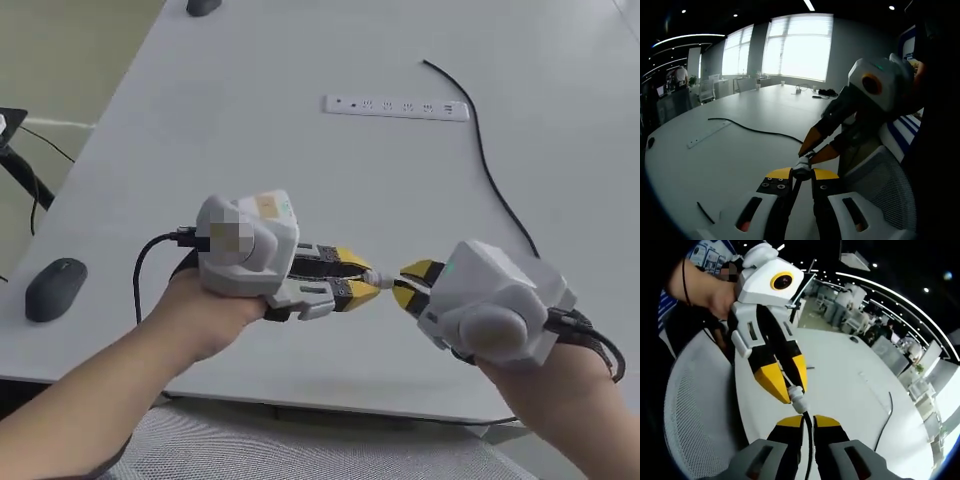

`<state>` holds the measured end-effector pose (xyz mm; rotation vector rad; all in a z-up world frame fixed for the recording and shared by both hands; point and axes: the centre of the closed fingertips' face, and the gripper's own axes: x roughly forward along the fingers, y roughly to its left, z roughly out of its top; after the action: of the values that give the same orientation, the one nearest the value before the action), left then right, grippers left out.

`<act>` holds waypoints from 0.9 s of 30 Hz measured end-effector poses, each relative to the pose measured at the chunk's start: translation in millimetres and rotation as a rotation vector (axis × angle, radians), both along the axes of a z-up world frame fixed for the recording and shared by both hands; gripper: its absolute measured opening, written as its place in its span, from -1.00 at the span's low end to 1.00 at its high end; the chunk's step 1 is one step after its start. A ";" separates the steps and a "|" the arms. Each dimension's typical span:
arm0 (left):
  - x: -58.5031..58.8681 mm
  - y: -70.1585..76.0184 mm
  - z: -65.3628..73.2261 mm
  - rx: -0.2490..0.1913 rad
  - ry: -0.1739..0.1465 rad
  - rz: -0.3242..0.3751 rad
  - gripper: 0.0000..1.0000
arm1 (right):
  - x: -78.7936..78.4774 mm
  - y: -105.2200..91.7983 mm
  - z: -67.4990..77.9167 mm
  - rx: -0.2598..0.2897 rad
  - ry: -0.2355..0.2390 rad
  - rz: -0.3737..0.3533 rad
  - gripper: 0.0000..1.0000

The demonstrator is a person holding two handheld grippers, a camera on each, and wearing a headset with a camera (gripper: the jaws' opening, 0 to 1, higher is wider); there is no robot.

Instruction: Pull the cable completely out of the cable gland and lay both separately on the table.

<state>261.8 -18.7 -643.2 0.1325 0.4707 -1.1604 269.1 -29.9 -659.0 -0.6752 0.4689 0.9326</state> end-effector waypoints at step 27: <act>1.7 2.0 -1.2 -0.001 0.004 -0.003 -0.70 | 5.5 -17.2 -11.1 0.084 0.102 -0.135 -1.00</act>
<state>263.5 -16.7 -644.4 0.1303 0.4733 -1.1644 274.7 -47.1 -670.1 -0.5146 0.5559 0.8567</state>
